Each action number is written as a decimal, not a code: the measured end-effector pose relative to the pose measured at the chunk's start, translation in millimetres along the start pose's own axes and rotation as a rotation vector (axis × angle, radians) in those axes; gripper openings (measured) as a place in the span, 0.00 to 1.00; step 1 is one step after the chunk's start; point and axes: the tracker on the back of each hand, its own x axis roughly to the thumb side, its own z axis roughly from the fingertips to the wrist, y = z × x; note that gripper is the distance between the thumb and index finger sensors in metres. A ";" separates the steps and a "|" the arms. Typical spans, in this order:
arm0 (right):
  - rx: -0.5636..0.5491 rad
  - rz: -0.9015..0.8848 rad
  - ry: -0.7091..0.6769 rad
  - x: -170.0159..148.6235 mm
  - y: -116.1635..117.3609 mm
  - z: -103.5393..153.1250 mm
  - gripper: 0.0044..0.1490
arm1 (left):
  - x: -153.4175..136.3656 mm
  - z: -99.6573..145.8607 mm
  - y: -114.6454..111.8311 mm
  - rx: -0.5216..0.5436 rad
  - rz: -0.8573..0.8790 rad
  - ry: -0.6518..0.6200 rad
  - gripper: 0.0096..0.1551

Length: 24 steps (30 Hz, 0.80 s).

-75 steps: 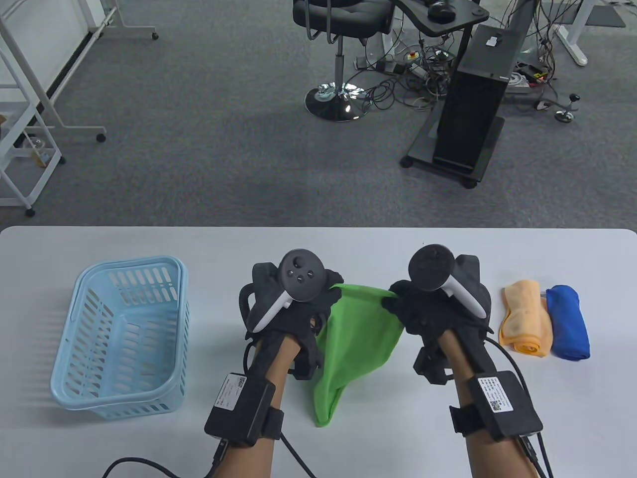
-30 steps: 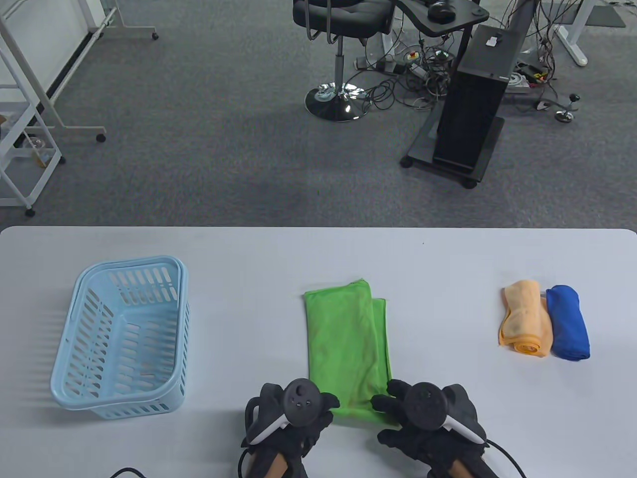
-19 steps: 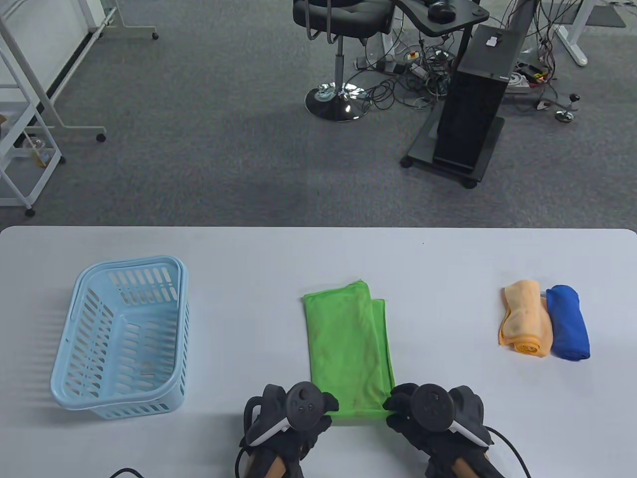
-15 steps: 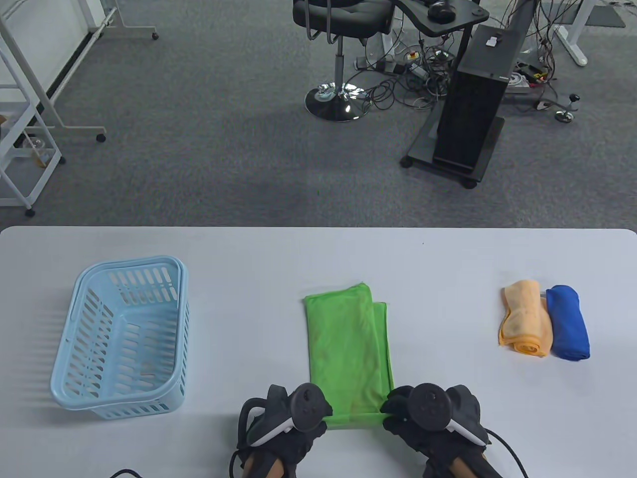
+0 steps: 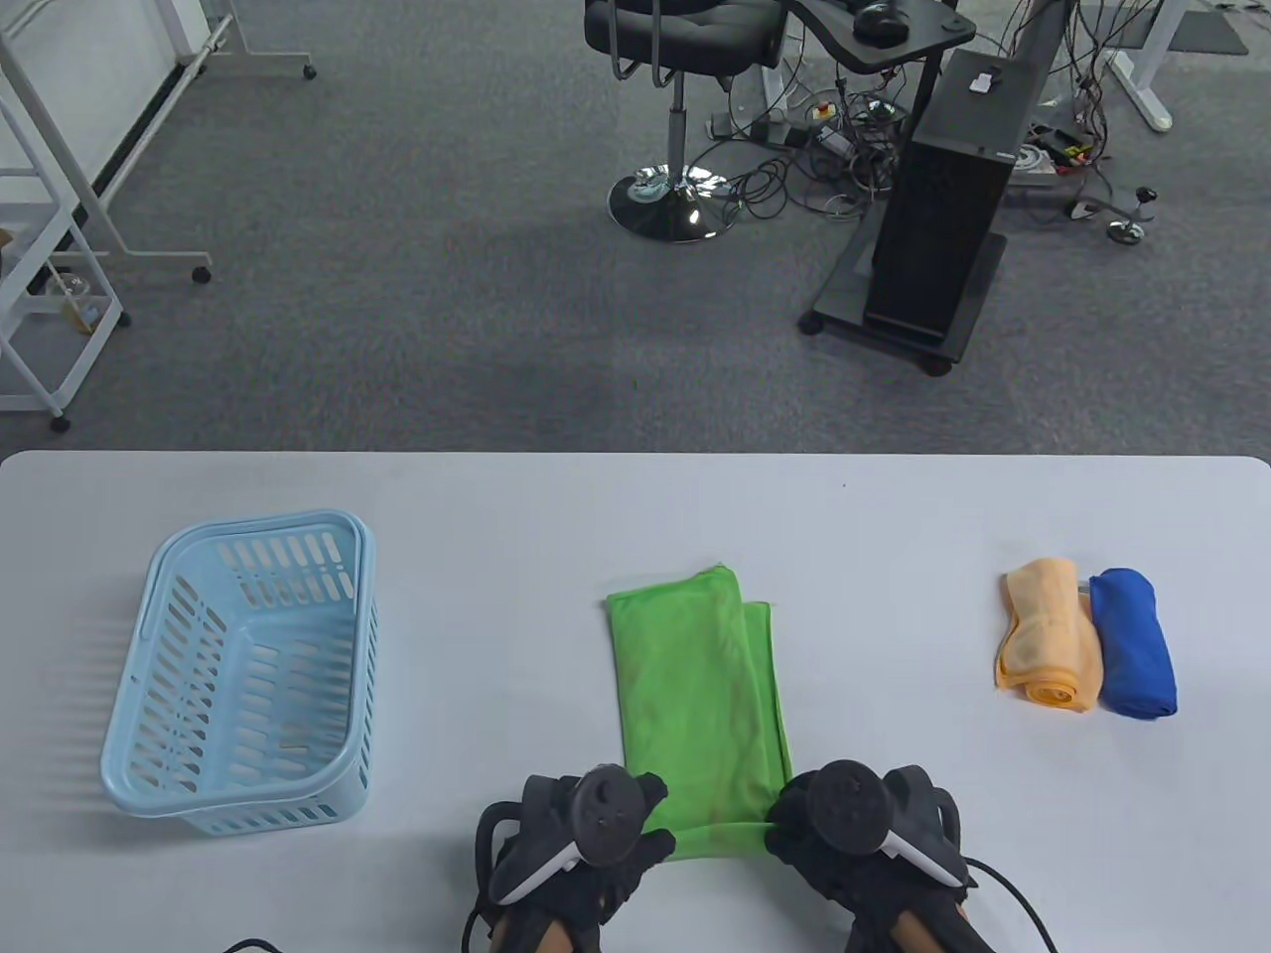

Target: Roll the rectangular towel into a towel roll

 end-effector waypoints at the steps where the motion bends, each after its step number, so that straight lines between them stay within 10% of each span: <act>1: 0.002 0.003 0.002 0.0 -0.1 0.2 0.32 | 1.1 -1.2 -1.9 -0.012 -0.017 -0.013 0.38; 12: -0.007 0.032 0.047 0.3 0.5 0.5 0.34 | 2.0 -8.3 -15.6 0.013 -0.013 0.048 0.26; 17: -0.072 0.018 0.031 6.1 -9.8 5.7 0.53 | 6.1 -15.1 -22.9 0.020 -0.129 0.119 0.27; 24: -0.065 0.072 -0.069 19.0 -6.5 5.3 0.29 | 10.0 -19.8 -27.1 0.021 -0.191 0.152 0.27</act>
